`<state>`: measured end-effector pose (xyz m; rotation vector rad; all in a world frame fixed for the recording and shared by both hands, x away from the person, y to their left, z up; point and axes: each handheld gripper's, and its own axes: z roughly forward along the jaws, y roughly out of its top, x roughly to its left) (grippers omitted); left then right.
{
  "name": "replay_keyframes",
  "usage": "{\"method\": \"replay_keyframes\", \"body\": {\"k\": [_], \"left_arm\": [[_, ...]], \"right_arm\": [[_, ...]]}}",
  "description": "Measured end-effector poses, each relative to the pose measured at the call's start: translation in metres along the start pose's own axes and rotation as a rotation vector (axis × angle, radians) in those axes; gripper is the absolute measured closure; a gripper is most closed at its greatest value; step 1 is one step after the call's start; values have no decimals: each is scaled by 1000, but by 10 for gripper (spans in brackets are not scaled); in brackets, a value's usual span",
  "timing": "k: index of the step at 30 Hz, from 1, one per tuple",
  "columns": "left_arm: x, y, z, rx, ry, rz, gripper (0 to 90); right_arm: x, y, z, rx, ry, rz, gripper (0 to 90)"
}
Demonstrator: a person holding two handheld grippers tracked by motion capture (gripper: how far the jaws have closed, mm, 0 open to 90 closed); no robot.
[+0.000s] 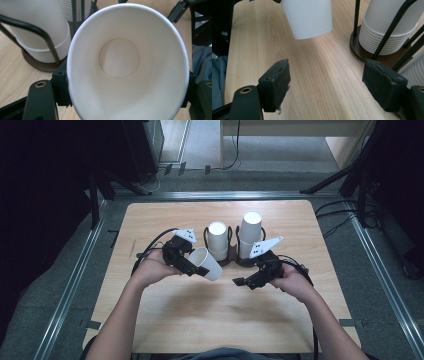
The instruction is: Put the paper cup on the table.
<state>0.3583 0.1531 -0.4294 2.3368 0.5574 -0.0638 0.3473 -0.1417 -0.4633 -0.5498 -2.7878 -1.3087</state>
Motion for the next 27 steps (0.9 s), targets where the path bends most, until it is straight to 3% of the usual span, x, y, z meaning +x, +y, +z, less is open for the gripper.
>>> {"method": "replay_keyframes", "body": {"k": [17, 22, 27], "left_arm": [[9, -15, -18, 19, 50, -37, 251], [12, -21, -29, 8, 39, -57, 250], [14, -26, -36, 10, 58, -59, 250]], "right_arm": [[-4, 1, -10, -4, -10, -16, 229], [-6, 1, -13, -7, -12, -31, 229], [-8, 1, -15, -8, -13, -32, 229]]}}
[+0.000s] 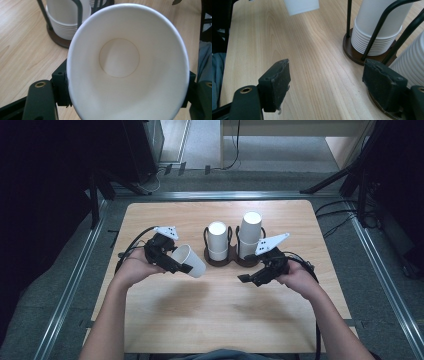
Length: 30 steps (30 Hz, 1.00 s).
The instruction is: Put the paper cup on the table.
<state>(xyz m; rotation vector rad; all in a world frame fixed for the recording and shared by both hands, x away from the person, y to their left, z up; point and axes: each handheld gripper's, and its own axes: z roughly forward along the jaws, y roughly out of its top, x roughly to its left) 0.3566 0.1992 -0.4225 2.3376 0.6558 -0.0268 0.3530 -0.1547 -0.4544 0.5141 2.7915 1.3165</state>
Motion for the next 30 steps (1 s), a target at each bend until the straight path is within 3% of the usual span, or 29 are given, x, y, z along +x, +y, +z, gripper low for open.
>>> {"method": "replay_keyframes", "body": {"k": [15, 30], "left_arm": [[21, -20, -23, -30, 62, -86, 250], [51, -35, -40, -9, 147, -180, 251]], "right_arm": [[-4, -1, -5, -25, -9, 18, 229], [-6, -7, -8, -18, -18, 30, 229]]}}
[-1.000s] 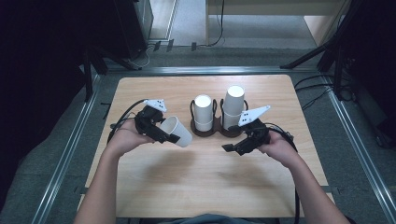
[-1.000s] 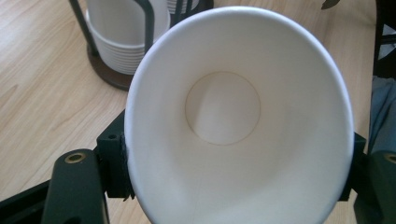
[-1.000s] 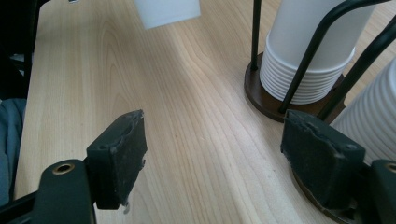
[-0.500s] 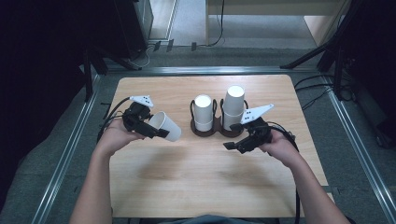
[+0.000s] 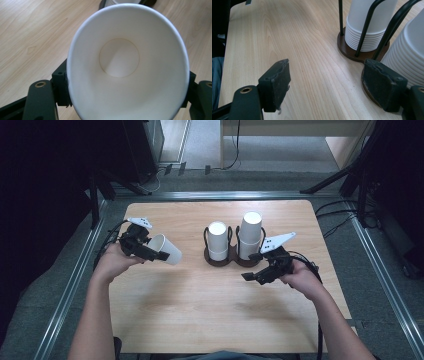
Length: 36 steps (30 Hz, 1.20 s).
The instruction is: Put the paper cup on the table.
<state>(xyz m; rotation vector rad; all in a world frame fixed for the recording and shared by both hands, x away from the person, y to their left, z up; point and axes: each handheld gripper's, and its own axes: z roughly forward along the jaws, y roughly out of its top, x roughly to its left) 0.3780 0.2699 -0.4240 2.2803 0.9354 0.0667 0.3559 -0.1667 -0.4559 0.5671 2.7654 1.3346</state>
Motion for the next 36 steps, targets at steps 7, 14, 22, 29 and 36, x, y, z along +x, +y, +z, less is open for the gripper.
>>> {"method": "replay_keyframes", "body": {"k": [7, 14, 22, 29, 36], "left_arm": [[13, 0, 2, 68, 75, -28, 251], [25, 1, 6, 114, 124, -70, 251], [35, 2, 9, 174, 194, -116, 250], [41, 0, 14, 214, 246, -147, 247], [46, 0, 24, 263, 277, -169, 240]], "right_arm": [[1, -3, 0, 9, 0, 10, 229], [0, -6, -1, 16, -7, 15, 229], [1, -7, 1, 27, -10, 13, 229], [1, -7, 2, 29, -12, 11, 229], [2, -7, 3, 34, -7, 15, 229]]}}
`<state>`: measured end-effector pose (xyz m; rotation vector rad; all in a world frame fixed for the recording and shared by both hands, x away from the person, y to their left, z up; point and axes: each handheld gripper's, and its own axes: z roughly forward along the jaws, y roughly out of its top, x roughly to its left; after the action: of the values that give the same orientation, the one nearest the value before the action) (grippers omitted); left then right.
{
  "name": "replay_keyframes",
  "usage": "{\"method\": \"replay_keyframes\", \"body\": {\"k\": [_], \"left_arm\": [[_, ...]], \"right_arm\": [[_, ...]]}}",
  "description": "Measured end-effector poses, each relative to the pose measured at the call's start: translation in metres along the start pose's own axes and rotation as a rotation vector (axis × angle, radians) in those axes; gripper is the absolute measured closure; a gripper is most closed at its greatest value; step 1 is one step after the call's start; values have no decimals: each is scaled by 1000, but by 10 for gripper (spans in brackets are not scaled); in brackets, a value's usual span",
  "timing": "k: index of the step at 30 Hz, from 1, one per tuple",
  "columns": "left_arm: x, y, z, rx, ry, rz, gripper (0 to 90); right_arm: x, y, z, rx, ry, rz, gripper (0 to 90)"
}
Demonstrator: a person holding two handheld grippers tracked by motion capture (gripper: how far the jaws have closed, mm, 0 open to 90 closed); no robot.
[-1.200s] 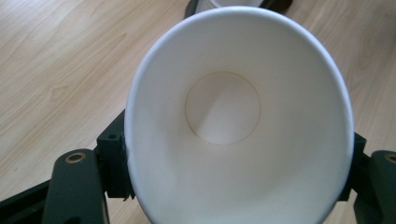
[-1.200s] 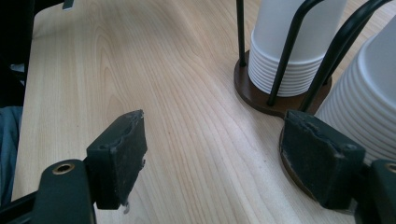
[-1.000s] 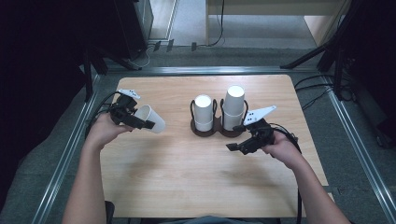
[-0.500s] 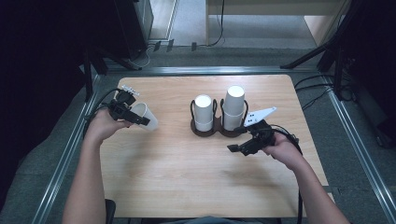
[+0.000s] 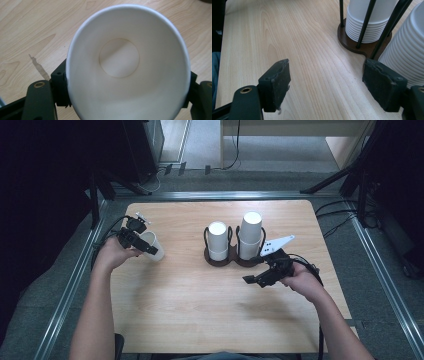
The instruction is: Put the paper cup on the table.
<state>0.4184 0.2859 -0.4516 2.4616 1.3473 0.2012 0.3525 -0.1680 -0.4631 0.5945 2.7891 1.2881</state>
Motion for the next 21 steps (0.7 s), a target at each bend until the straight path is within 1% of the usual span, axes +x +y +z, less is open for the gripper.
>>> {"method": "replay_keyframes", "body": {"k": [2, 4, 6, 8, 11, 16, 19, 20, 21], "left_arm": [[0, 1, 3, 12, 26, -4, 238], [0, 1, 6, 27, 37, -4, 234], [0, 2, 8, 31, 38, -3, 231], [0, 2, 11, 35, 45, -16, 227], [-1, 3, 14, 44, 53, -19, 221], [0, 3, 17, 36, 39, -28, 211], [1, 3, 20, 29, 17, -48, 199], [1, 3, 20, 26, 27, -41, 196], [0, 3, 21, 29, 27, -41, 196]], "right_arm": [[0, 0, 0, 0, -1, 0, 229], [0, 0, 0, 0, -1, -2, 229], [0, 0, 0, 0, -1, -2, 229], [0, 0, 0, -1, -3, 0, 229], [0, 0, 0, -1, -4, -1, 229], [1, 0, 0, 2, 4, -7, 229], [1, 0, 1, 3, 3, -7, 229], [1, 0, 0, 2, 3, -7, 229], [1, 0, 0, 2, 3, -6, 229]]}}
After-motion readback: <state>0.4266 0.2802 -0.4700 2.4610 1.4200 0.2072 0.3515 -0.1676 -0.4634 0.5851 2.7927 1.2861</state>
